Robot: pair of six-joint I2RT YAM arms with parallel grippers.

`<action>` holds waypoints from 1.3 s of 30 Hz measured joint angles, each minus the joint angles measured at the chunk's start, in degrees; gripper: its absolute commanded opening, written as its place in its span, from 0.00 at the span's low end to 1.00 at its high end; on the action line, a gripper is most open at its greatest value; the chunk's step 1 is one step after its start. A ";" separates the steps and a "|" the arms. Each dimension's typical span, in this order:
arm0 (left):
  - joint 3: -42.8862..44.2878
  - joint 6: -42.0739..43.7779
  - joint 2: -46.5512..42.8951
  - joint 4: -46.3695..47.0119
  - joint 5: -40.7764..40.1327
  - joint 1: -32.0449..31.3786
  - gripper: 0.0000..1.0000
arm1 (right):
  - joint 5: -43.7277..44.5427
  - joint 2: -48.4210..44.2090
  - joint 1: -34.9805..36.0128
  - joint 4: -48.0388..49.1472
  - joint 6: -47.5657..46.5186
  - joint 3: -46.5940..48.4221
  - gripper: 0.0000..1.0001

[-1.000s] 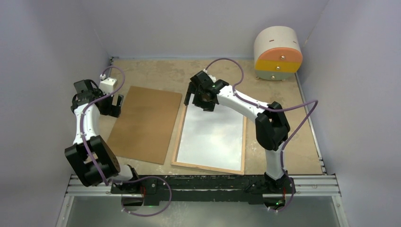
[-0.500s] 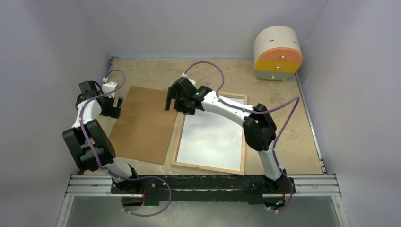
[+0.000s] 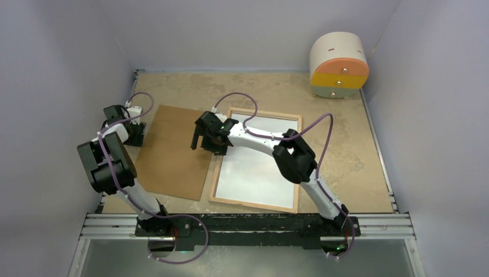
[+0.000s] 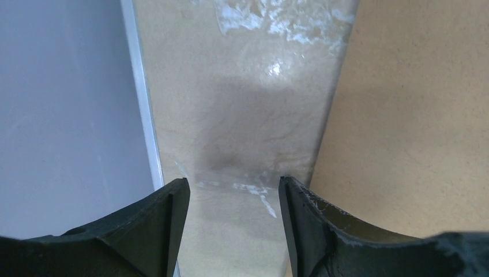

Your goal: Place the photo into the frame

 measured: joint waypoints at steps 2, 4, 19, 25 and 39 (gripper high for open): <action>-0.76 -0.55 0.00 2.47 -0.94 0.02 0.59 | 0.66 0.31 0.00 -0.07 0.44 0.48 0.99; -1.42 -1.07 0.00 4.57 -1.70 0.04 0.57 | 1.07 0.76 0.00 -0.28 0.94 0.96 0.99; -2.56 -1.62 0.46 8.41 -0.39 0.37 0.57 | 4.26 1.27 0.48 -1.64 3.65 1.79 0.99; -2.49 -0.48 0.68 8.07 2.14 0.24 0.54 | 0.72 1.29 0.46 1.97 5.11 0.90 0.99; 1.99 6.23 4.61 4.90 4.33 -2.86 0.38 | -7.32 -4.48 -0.90 21.62 10.45 -13.03 0.98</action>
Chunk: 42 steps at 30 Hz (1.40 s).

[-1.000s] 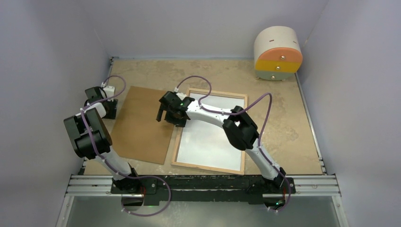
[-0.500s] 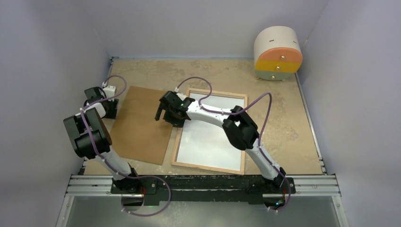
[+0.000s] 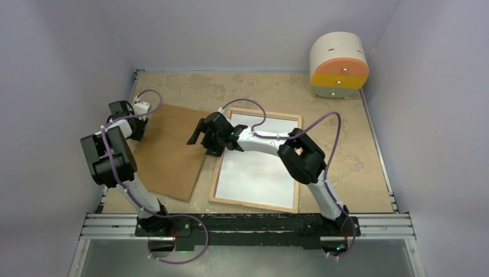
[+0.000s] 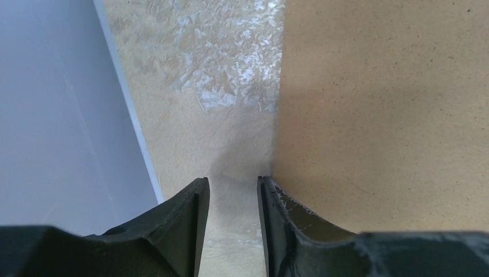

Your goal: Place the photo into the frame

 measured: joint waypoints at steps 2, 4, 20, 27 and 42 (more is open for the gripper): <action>0.70 1.25 0.57 -1.25 0.13 -0.46 0.34 | -0.83 -2.34 -0.17 3.69 0.48 -3.32 0.98; 1.73 2.58 1.22 -2.56 0.52 -0.92 0.32 | -0.94 -4.63 -0.22 6.64 0.96 -5.64 0.97; 2.29 7.93 0.39 -8.74 9.97 -1.86 0.28 | -3.74 -15.50 0.00 28.50 3.10 -11.43 0.97; 2.69 7.28 0.13 -11.78 13.92 -2.19 0.27 | -1.90 -16.65 0.13 19.54 2.95 -15.61 0.83; 4.39 14.21 -15.85 -30.69 28.52 -3.45 0.92 | 4.04 -20.57 -1.22 3.06 1.40 -10.58 0.00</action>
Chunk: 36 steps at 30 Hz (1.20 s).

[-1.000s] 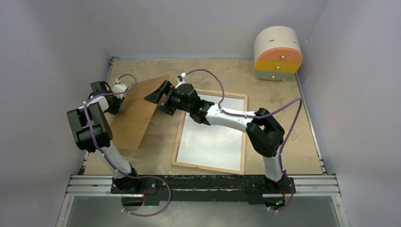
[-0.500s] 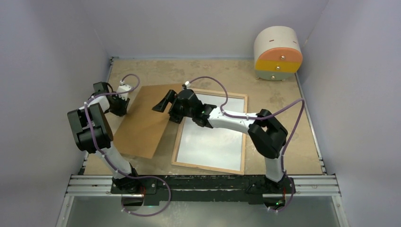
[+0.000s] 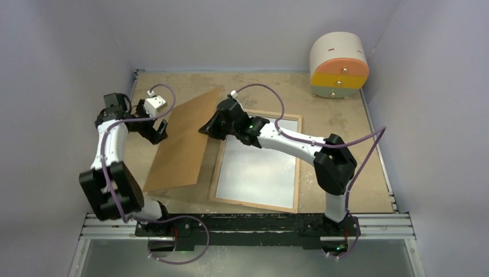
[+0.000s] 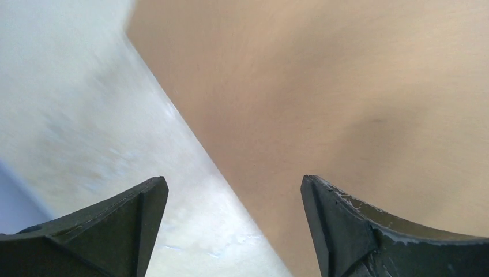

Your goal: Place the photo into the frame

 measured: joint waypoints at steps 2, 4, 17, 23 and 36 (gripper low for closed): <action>1.16 4.37 -7.10 -1.75 4.70 -0.22 0.93 | -0.59 0.92 -0.81 -1.84 -0.02 2.36 0.00; 2.78 9.38 -12.15 -4.17 8.76 -0.26 0.94 | -1.68 2.21 -2.58 -3.37 0.24 4.92 0.00; 6.47 52.02 -23.10 -34.77 19.65 -0.33 0.98 | -9.53 6.27 -16.20 -5.79 9.01 14.27 0.00; 4.31 58.36 -28.30 -35.95 20.79 -0.59 0.92 | -11.54 6.01 -15.08 -4.90 12.66 13.53 0.00; -0.33 52.46 -31.54 -21.66 22.43 -1.03 0.27 | -14.95 4.46 -11.67 3.98 21.11 7.32 0.00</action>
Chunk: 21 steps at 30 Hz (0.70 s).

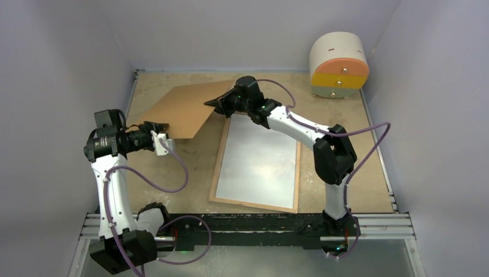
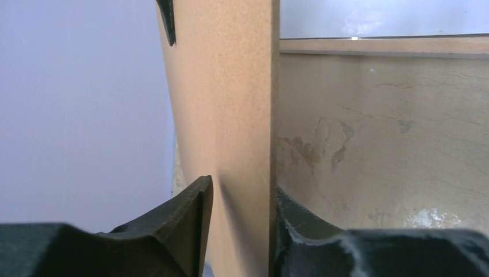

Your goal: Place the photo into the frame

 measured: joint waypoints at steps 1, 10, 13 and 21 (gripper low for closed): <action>-0.02 -0.15 0.17 0.20 -0.02 -0.04 0.20 | -0.02 0.00 0.11 0.42 0.42 -0.07 0.00; -1.03 -9.97 -1.14 12.15 -0.09 -0.15 0.00 | -4.33 -2.78 0.79 1.29 -3.43 -4.00 0.66; -1.75 -13.46 -1.29 14.60 -0.35 -0.20 0.00 | -6.25 -7.50 1.07 -4.09 -15.23 -4.02 0.82; 3.28 -8.87 2.36 7.19 1.29 -0.26 0.00 | -7.54 -24.50 -2.78 -13.57 -54.66 -9.53 0.84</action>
